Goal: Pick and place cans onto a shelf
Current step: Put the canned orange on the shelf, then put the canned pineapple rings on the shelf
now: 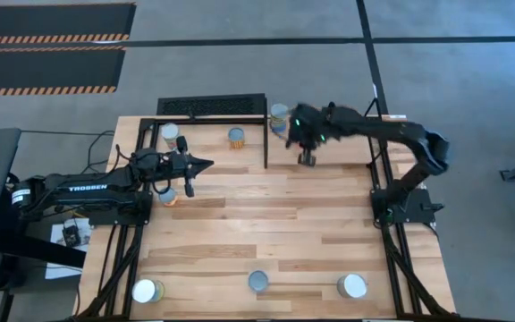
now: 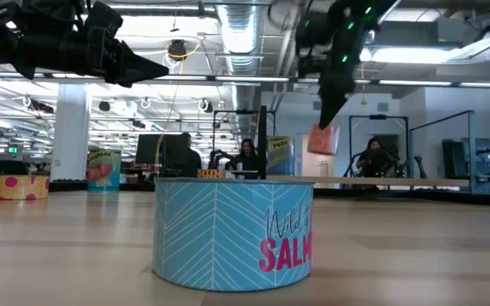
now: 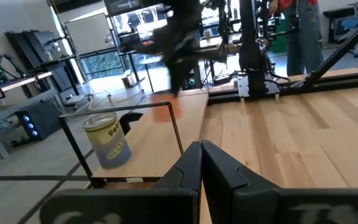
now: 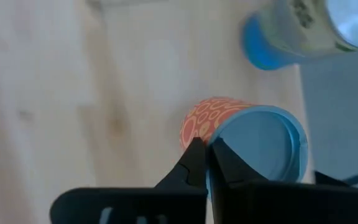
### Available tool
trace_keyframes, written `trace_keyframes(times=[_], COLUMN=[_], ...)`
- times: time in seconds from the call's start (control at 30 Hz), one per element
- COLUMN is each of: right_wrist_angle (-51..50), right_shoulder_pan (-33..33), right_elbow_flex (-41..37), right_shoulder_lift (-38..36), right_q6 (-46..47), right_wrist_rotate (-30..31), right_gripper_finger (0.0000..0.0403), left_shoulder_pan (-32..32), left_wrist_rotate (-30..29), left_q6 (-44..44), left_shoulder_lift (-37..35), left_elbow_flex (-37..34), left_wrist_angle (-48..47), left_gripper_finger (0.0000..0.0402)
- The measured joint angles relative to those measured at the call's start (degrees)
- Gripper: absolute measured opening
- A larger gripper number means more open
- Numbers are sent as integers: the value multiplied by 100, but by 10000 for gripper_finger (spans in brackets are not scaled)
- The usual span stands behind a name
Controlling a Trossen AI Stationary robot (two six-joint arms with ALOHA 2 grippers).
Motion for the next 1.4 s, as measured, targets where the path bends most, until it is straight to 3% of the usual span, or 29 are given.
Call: trace_keyframes(times=[0.2,0.43,0.8,1.4], right_wrist_angle=[-126,-152,33,279], right_shoulder_pan=[-853,-1223,-1295,-1212], right_elbow_flex=[695,980,1003,999], right_shoulder_lift=[948,1434,1525,1495], right_q6=[-729,-1027,-1101,-863], right_wrist_rotate=[-261,-309,-329,-223], right_gripper_finger=[4,4,13,93], left_shoulder_pan=[0,0,-15,-15], left_wrist_rotate=[0,2,2,0], left_q6=[7,9,-31,-18], left_shoulder_lift=[0,0,0,0], left_elbow_flex=[0,0,0,0], left_wrist_angle=[1,3,5,3], left_gripper_finger=[0,0,0,0])
